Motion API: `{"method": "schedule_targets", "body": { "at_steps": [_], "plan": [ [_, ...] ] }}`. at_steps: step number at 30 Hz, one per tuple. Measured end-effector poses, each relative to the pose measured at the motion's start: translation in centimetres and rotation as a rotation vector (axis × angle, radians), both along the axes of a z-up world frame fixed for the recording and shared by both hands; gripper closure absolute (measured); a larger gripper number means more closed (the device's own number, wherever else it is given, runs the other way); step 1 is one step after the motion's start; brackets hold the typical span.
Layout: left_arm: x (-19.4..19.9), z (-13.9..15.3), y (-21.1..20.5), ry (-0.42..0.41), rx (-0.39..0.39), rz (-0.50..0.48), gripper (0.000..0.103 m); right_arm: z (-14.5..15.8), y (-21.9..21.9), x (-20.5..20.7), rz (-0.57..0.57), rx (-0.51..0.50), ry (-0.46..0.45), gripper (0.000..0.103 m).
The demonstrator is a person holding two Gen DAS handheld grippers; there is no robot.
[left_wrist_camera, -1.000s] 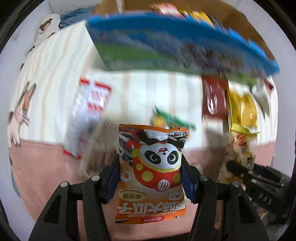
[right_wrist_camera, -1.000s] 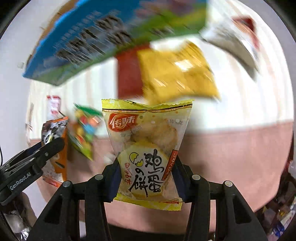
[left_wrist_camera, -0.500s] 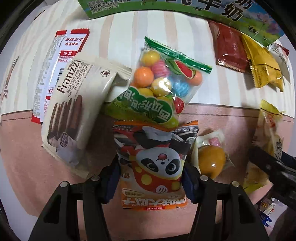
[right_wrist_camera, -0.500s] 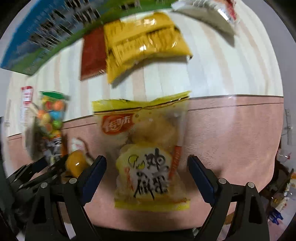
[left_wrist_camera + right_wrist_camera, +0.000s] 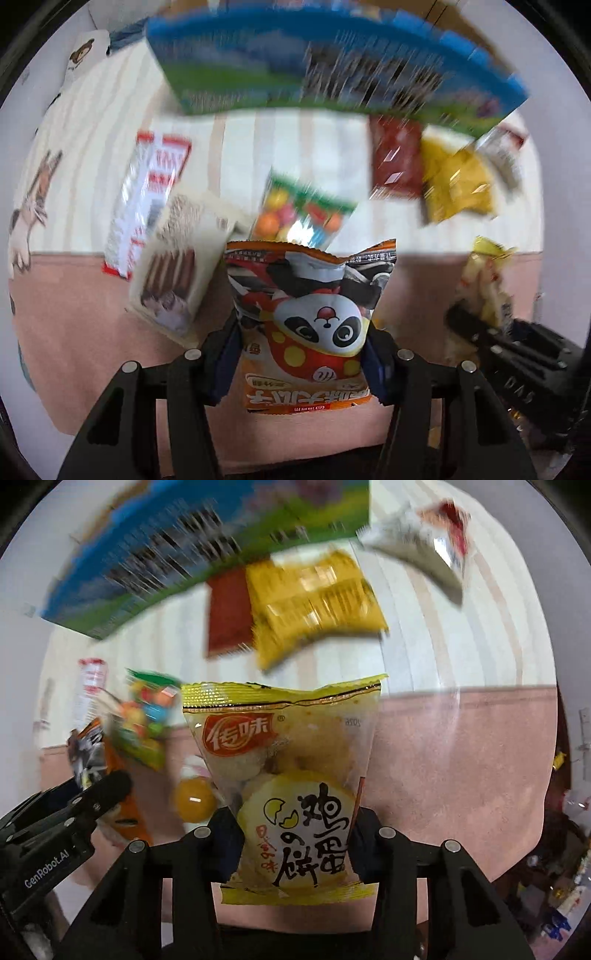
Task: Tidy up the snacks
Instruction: 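Carry both bags into the box and open both tools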
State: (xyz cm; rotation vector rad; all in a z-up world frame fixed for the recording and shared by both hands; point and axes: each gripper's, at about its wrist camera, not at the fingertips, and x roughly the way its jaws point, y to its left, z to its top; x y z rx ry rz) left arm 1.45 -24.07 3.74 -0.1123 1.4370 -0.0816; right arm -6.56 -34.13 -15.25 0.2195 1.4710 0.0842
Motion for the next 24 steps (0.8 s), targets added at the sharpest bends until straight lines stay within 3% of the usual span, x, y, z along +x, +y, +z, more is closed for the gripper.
{"method": "schedule_targets", "body": {
  "at_steps": [7,13,19,24],
  "plan": [
    [5.6,10.4,2.1,-0.193,-0.112,-0.004,0.049,10.3,-0.1,4.2,0.041,0.135,-0.159,0.055],
    [13.4,13.6,4.2,-0.270,-0.103,0.001,0.049,16.4,1.9,12.2,0.072,0.158,-0.271,0.055],
    [21.7,7.7,6.3,-0.111,-0.093,0.042,0.049,14.9,5.5,22.0,0.069,0.153,-0.217,0.055],
    [25.8,1.6,7.9,0.051,-0.098,0.084,0.049,9.0,7.6,26.4,0.066,0.131,-0.123,0.055]
  ]
}}
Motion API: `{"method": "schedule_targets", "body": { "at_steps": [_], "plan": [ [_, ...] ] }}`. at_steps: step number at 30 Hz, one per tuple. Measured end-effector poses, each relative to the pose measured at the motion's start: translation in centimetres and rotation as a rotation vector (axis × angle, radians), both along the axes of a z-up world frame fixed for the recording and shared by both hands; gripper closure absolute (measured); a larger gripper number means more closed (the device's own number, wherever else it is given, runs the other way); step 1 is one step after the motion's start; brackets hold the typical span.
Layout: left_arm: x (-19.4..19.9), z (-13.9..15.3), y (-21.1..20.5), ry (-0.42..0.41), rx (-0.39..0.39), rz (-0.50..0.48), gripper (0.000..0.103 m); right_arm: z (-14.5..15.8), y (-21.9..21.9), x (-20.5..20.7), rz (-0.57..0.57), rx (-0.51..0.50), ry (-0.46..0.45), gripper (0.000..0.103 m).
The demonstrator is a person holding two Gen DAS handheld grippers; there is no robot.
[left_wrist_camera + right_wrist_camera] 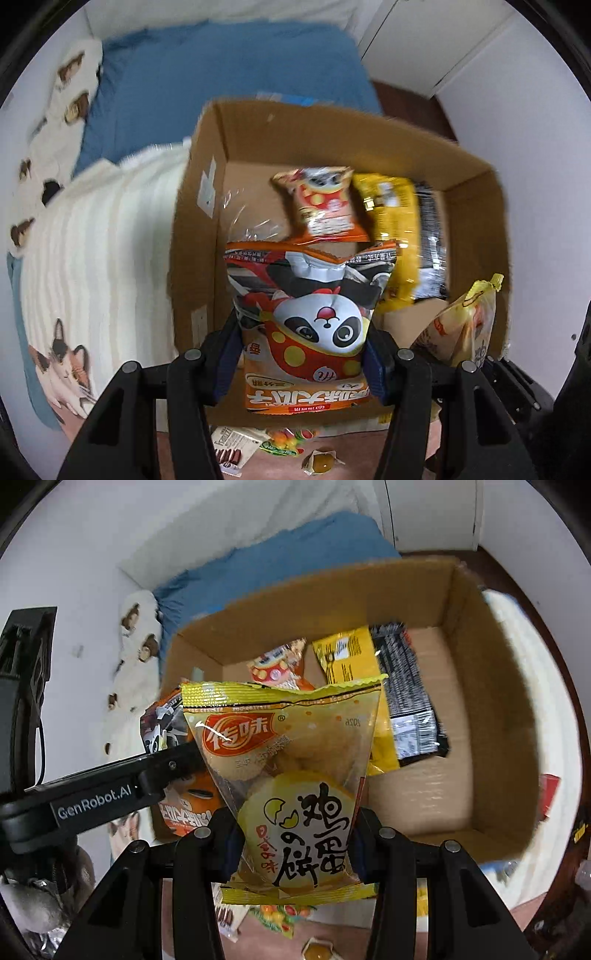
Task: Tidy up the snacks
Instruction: 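Carry both bags into the box and open both tools, then move both tools back out of the box toward the remaining snacks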
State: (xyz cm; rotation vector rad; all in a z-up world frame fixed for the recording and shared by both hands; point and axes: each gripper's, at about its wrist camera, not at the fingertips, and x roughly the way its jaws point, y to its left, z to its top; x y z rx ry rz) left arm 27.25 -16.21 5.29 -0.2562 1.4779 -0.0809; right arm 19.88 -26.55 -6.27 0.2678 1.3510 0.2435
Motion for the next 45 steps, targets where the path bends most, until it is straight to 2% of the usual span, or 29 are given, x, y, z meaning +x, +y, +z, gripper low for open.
{"method": "schedule_targets", "body": {
  "at_steps": [4,8,14,15,16,17,18,20,26,29,30,40,45],
  "plan": [
    [1.2,-2.7,0.3,0.065,0.010,-0.005,0.049,-4.2,0.9,2.0,0.012,-0.007,0.065,0.055],
    [1.6,-4.6,0.2,0.098,0.014,-0.014,0.049,-6.6,1.6,3.1,0.026,-0.020,0.103,0.055],
    [1.1,-4.8,0.0,0.098,0.067,-0.037,0.047,-9.5,3.0,4.2,0.057,-0.035,0.151,0.054],
    [1.2,-4.9,-0.2,0.096,0.068,-0.039,0.043,-9.7,3.3,4.2,0.071,-0.056,0.157,0.046],
    [1.1,-4.9,-0.3,0.097,0.069,-0.039,0.042,-9.9,3.5,4.2,0.079,-0.052,0.162,0.029],
    [1.1,-4.9,-0.3,0.099,0.060,-0.037,0.036,-9.9,3.5,4.3,0.078,-0.040,0.164,0.008],
    [1.1,-4.9,-0.2,0.101,0.055,-0.036,0.025,-10.2,3.6,4.2,0.084,-0.051,0.162,0.004],
    [0.9,-4.8,-0.3,0.102,0.064,-0.043,0.015,-10.0,3.8,4.3,0.094,-0.079,0.152,0.004],
    [0.2,-4.1,-0.5,0.093,0.046,-0.037,0.010,-9.0,3.4,3.9,0.105,-0.112,0.123,0.004],
    [-0.5,-2.9,-0.7,0.060,0.045,-0.037,0.010,-8.0,2.8,3.5,0.106,-0.125,0.098,0.004],
    [-0.9,-2.2,-0.7,0.042,0.052,-0.033,0.010,-6.5,2.3,3.0,0.108,-0.129,0.088,0.004],
    [-5.3,4.4,-0.2,-0.194,0.132,-0.010,0.010,-0.1,-3.0,-0.6,0.048,-0.178,-0.065,0.004],
    [-7.3,6.4,-0.8,-0.285,0.144,-0.015,0.010,3.0,-4.2,-3.1,0.016,-0.188,-0.153,0.004]
  ]
}}
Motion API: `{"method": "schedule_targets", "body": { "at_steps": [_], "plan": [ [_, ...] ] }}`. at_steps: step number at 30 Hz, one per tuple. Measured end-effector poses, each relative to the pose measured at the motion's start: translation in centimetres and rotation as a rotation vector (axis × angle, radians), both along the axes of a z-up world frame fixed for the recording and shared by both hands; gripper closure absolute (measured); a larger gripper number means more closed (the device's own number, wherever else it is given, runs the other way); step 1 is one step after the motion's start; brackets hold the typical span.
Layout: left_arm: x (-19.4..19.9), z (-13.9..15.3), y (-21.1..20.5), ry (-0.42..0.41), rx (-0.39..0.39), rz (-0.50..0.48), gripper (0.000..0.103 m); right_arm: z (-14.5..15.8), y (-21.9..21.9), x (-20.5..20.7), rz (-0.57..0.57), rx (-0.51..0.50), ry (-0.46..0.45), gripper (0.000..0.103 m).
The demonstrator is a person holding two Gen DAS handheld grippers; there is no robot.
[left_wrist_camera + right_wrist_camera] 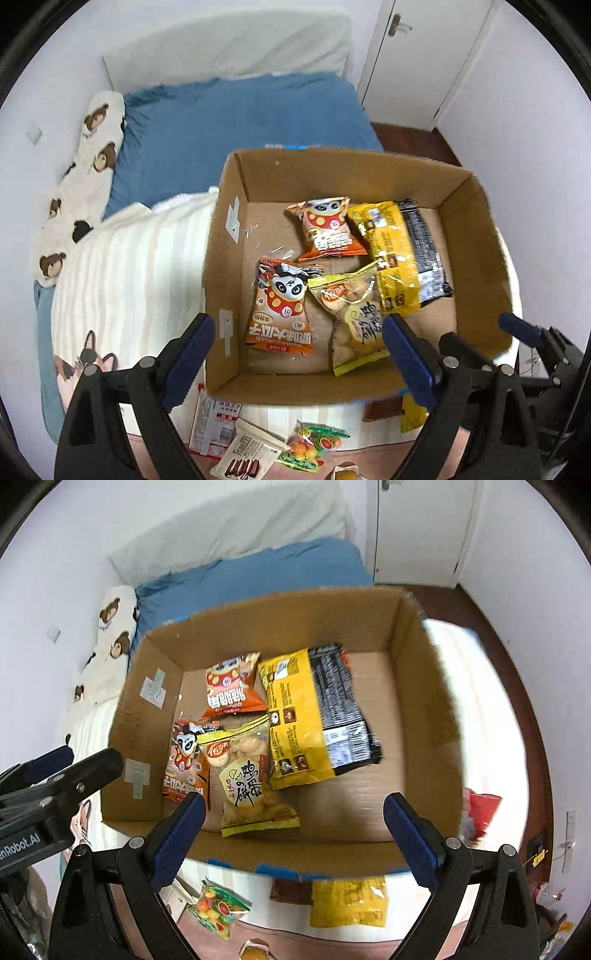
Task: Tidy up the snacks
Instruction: 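Move both tools back out of the box toward the remaining snacks, then grasp the Franzzi cookie pack with the left tool while the right tool grasps the yellow chip bag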
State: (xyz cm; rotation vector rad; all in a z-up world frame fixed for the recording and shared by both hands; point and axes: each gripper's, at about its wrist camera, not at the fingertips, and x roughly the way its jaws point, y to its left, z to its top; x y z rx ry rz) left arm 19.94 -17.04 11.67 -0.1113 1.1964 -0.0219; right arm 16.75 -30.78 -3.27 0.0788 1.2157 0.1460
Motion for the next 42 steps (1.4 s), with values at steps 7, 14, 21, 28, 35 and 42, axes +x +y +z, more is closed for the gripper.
{"method": "schedule_targets", "body": {
  "at_steps": [7,14,21,28,35,42],
  "plan": [
    [-4.2,3.6,-0.5,-0.114,-0.012,0.000,0.010,4.2,-1.0,-4.2,0.001,0.010,-0.109,0.004],
    [-7.3,5.6,-0.6,-0.174,-0.020,0.006,0.010,6.0,-1.5,-7.2,0.007,0.064,-0.141,0.004],
    [-10.0,1.3,0.8,-0.124,0.019,0.051,0.010,0.5,-5.1,-9.3,-0.126,0.186,0.001,0.004],
    [-12.6,-9.7,3.5,0.103,0.030,0.136,0.010,-12.5,-12.3,-11.0,-0.565,0.402,0.295,0.007],
    [-14.2,-14.6,5.1,0.200,0.018,0.205,0.010,-16.0,-13.5,-10.1,-0.797,0.523,0.309,0.007],
    [-14.5,-16.2,5.2,0.238,0.027,0.167,0.010,-15.3,-10.3,-7.2,-0.549,0.308,0.335,0.032]
  ]
}}
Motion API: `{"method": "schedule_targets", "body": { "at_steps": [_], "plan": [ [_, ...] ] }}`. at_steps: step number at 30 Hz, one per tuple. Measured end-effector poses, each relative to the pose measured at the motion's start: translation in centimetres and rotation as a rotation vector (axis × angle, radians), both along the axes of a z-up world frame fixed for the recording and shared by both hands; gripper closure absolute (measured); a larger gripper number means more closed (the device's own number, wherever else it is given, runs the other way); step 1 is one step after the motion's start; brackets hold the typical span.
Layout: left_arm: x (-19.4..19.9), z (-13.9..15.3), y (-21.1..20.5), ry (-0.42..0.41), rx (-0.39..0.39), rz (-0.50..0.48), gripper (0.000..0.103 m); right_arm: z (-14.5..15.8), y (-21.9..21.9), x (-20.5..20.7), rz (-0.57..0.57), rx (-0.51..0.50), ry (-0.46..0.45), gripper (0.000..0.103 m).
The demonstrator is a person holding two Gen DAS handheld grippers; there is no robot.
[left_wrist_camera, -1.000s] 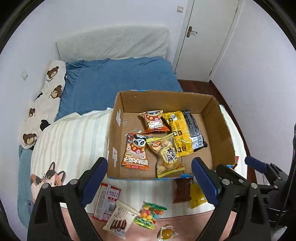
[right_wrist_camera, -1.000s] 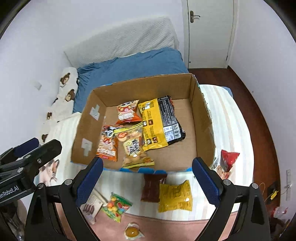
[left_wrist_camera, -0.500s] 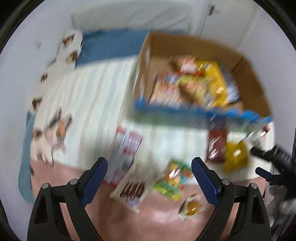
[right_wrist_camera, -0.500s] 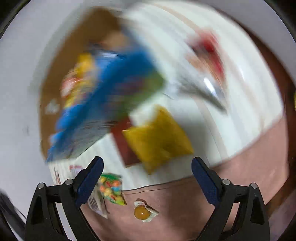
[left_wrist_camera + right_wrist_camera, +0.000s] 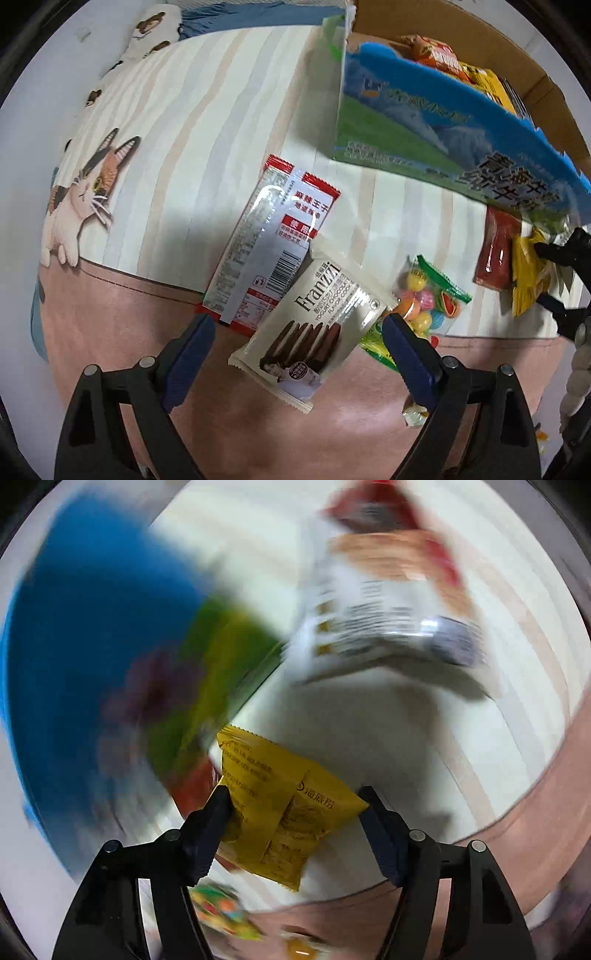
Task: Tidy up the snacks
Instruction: 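Grasp the Franzzi cookie pack with the left tool while the right tool grasps the yellow chip bag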
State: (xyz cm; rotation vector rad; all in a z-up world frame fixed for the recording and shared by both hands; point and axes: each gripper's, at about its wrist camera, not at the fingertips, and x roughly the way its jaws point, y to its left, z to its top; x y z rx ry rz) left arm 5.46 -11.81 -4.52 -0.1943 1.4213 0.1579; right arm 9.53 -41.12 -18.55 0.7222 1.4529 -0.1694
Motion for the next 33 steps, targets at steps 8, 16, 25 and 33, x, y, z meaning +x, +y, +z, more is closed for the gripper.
{"method": "schedule_targets", "body": {
  "at_steps": [8,16,25,33],
  "plan": [
    [-0.3,-2.9,-2.3,0.101,0.026,-0.212,0.010,0.4,6.4,-2.3,0.697,-0.186,0.083,0.046],
    [0.7,-5.2,-3.2,0.127,-0.034,-0.193,0.037,0.8,6.8,-4.3,0.635,-0.161,0.081,0.022],
    [-4.6,-6.1,-3.6,0.181,-0.226,0.026,0.037,0.1,6.1,-5.9,0.528,-0.196,0.056,0.039],
    [-7.9,-7.9,-6.7,0.201,-0.164,-0.039,0.037,0.0,9.6,-11.8,0.747,-0.197,0.102,0.044]
  ]
}}
